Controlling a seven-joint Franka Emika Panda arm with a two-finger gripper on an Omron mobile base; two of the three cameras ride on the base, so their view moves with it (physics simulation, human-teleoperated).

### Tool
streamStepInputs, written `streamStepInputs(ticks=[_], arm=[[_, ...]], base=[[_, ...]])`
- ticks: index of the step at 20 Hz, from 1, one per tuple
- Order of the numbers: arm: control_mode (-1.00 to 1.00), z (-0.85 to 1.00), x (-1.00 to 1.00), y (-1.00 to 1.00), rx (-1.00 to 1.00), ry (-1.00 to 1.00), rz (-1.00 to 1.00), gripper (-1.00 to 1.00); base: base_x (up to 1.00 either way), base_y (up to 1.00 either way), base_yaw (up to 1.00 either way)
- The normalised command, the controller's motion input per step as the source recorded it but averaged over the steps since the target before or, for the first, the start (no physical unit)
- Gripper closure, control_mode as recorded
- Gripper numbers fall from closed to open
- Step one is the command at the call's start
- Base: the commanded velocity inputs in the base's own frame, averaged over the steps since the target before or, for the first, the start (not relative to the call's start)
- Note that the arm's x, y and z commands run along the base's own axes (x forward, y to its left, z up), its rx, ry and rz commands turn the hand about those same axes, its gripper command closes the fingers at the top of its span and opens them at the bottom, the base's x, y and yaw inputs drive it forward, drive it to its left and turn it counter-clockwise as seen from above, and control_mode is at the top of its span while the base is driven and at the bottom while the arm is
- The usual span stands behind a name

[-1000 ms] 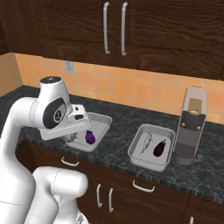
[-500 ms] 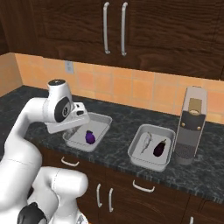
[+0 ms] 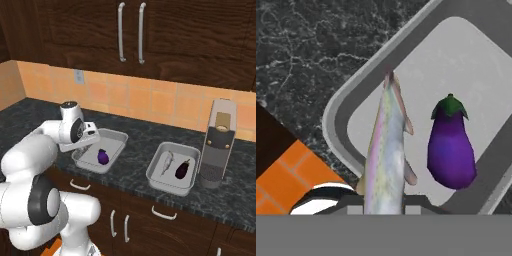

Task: Place one eggplant and one fish in each tupperware on the nearby counter, to pack two identical lunches.

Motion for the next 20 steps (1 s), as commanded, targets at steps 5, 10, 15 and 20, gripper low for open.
streamStepInputs(ticks=[5,10,15,20], arm=[[-1.0,-0.12,0.87,0.03,0.01,0.01,0.0,1.0],[-1.0,-0.07,0.08,-0.22,0.05,0.01,0.0,1.0],[-1.0,-0.63,0.23,0.0,0.0,0.03,0.0,1.0],[-1.0,-0.46,0.03,0.0,0.0,0.0,-0.02,1.0]], base=[[0.0,0.0,0.0],[0.0,0.0,0.0],[0.0,0.0,0.0],[0.0,0.0,0.0]])
